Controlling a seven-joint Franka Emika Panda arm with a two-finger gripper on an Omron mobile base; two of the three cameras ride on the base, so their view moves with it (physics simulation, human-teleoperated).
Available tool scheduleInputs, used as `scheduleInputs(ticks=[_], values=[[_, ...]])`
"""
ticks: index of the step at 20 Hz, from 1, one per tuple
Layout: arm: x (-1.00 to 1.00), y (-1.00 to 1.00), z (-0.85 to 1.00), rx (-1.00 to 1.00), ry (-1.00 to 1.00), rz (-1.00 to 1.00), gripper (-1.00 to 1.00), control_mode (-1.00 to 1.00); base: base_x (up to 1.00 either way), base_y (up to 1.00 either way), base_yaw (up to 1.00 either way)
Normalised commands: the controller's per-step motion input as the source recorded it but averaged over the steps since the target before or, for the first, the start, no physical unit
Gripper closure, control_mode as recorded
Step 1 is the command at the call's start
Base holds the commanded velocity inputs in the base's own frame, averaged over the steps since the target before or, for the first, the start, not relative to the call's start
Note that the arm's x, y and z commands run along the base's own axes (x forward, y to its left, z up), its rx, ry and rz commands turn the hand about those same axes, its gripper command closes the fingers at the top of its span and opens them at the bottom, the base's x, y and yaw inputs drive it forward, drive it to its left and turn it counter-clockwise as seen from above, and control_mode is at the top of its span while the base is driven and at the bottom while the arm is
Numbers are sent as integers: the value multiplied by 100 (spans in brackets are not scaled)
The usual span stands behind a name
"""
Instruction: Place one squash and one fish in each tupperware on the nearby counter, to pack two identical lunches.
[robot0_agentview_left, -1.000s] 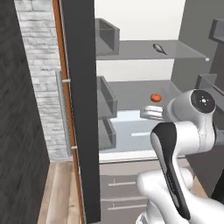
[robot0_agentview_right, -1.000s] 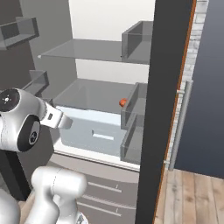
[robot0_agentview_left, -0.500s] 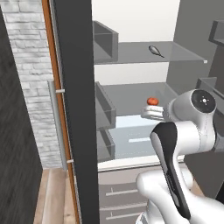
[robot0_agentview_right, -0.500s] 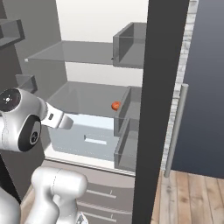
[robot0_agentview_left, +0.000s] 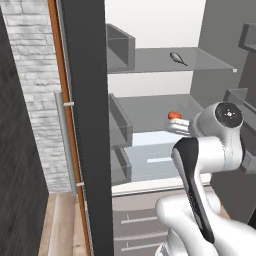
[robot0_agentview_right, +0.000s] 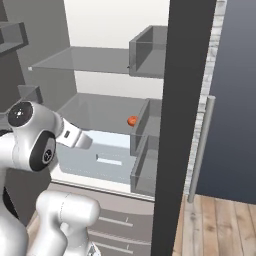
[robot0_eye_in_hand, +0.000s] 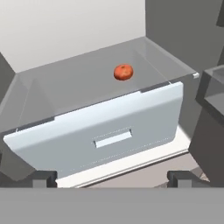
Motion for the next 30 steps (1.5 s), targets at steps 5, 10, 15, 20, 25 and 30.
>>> scheduleInputs(ticks=[5, 10, 15, 20, 25, 30], values=[[53, -34, -8, 0, 0, -2, -100, -100, 0, 0, 0], [37, -38, -3, 0, 7, 0, -100, -100, 0, 0, 0], [27, -6, -11, -1, 3, 0, -100, -100, 0, 0, 0], [49, 0, -40, 0, 0, 0, -100, -100, 0, 0, 0], [40, 0, -30, 0, 0, 0, -100, -100, 0, 0, 0], [32, 0, 0, 0, 6, 0, -100, -100, 0, 0, 0]])
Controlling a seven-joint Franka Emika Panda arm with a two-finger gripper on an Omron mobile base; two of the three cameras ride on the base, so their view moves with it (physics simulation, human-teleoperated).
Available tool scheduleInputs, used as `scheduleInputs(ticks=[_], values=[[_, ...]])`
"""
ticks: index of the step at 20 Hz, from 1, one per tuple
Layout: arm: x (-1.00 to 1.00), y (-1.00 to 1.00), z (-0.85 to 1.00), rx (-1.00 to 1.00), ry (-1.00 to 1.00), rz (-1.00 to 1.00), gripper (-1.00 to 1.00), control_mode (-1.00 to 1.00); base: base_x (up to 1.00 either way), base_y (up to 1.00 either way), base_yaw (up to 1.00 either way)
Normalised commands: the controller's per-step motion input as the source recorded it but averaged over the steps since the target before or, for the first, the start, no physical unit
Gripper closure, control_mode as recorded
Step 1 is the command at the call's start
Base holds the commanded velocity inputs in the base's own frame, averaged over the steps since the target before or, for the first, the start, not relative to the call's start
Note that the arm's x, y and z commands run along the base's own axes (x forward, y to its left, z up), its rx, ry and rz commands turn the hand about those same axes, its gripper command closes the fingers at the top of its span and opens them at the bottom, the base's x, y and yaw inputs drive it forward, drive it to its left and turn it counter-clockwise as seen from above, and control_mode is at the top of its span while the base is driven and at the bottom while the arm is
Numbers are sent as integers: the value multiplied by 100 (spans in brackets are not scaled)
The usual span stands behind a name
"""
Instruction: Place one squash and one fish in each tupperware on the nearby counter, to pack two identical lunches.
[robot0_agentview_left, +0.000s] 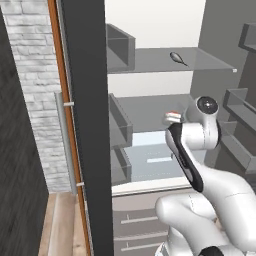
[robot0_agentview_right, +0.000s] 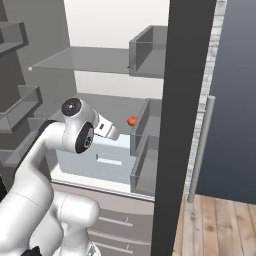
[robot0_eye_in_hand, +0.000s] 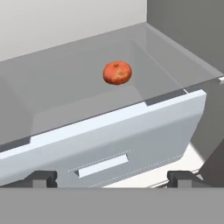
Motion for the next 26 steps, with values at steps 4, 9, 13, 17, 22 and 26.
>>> scheduleInputs(ticks=[4, 9, 13, 17, 22, 26], values=[[31, -8, 0, 0, 7, 0, -100, -100, 0, 0, 0], [25, -18, -3, 0, 1, 4, -100, -100, 0, 0, 0], [26, -13, -16, 0, 0, 4, -100, -100, 0, 0, 0], [28, -8, -17, 0, 0, 1, -100, -100, 0, 0, 0], [30, -15, -12, 0, 0, 0, -100, -100, 0, 0, 0], [28, -15, -6, 0, 0, 0, -100, -100, 0, 0, 0]])
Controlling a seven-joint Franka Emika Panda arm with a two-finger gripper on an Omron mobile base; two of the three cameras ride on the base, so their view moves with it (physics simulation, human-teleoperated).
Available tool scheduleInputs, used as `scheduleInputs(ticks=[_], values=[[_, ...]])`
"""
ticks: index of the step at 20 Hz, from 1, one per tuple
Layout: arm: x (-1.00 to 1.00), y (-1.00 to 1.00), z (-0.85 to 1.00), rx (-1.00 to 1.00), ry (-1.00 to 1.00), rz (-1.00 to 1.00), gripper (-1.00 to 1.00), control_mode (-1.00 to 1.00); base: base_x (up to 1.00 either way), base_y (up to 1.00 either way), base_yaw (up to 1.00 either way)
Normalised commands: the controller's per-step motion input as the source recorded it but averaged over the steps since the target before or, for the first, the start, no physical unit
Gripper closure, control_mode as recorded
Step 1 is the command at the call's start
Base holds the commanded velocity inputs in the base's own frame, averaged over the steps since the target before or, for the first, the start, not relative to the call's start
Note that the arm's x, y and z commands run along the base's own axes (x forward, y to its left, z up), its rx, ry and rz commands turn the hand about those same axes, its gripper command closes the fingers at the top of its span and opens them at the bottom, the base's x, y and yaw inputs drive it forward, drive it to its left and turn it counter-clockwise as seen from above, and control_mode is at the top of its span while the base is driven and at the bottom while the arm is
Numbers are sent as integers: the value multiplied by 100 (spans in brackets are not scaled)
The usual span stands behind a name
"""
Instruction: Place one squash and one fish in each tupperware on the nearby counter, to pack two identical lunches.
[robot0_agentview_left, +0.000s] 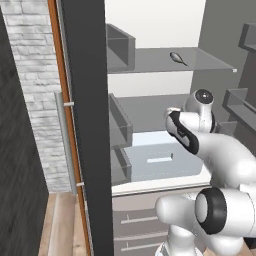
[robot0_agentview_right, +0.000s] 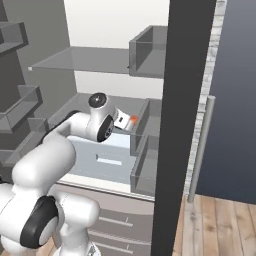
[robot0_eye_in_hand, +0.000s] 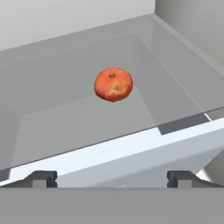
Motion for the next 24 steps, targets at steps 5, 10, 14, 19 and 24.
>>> scheduleInputs(ticks=[5, 10, 14, 19, 24], values=[[31, -17, -5, 0, 0, 0, -100, -100, 0, 0, 0], [30, -13, -1, 0, 0, 0, -100, -100, 0, 0, 0], [32, -8, 0, 0, 0, 0, -100, -100, 0, 0, 0], [30, -10, -3, 0, 0, 0, -100, -100, 0, 0, 0], [29, -7, -13, 0, 0, 0, -100, -100, 0, 0, 0]])
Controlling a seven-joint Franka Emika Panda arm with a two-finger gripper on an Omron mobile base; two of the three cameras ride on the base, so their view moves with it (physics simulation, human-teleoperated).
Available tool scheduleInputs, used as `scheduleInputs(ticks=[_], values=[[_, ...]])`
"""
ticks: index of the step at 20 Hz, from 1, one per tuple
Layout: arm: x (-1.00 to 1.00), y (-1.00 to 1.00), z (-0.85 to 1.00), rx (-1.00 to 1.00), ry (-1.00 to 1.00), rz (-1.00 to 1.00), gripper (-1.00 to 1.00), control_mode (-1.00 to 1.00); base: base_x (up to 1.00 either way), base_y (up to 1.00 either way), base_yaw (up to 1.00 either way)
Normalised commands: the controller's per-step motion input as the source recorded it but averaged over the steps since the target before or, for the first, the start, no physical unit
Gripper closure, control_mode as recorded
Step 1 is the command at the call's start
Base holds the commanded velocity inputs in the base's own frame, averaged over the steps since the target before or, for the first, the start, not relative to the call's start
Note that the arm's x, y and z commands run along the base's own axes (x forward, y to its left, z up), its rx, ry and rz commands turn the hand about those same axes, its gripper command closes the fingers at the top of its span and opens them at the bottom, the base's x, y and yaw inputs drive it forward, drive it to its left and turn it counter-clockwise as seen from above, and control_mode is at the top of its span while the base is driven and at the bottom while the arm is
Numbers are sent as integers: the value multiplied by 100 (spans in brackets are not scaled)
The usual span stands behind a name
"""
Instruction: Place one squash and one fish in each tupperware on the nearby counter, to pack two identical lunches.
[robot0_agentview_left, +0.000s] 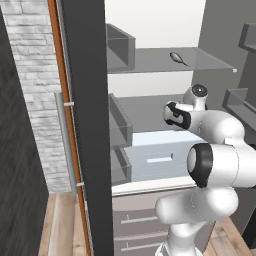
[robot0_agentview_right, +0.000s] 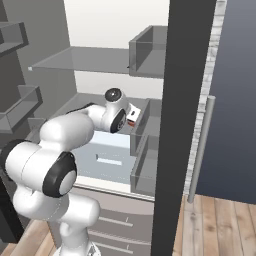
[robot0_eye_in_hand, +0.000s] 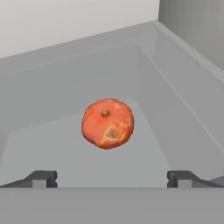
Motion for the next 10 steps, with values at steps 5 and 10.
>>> scheduleInputs(ticks=[5, 10], values=[[29, 0, -30, 0, 0, 0, -100, -100, 0, 0, 0], [30, 0, -26, 0, 0, 0, -100, -100, 0, 0, 0]])
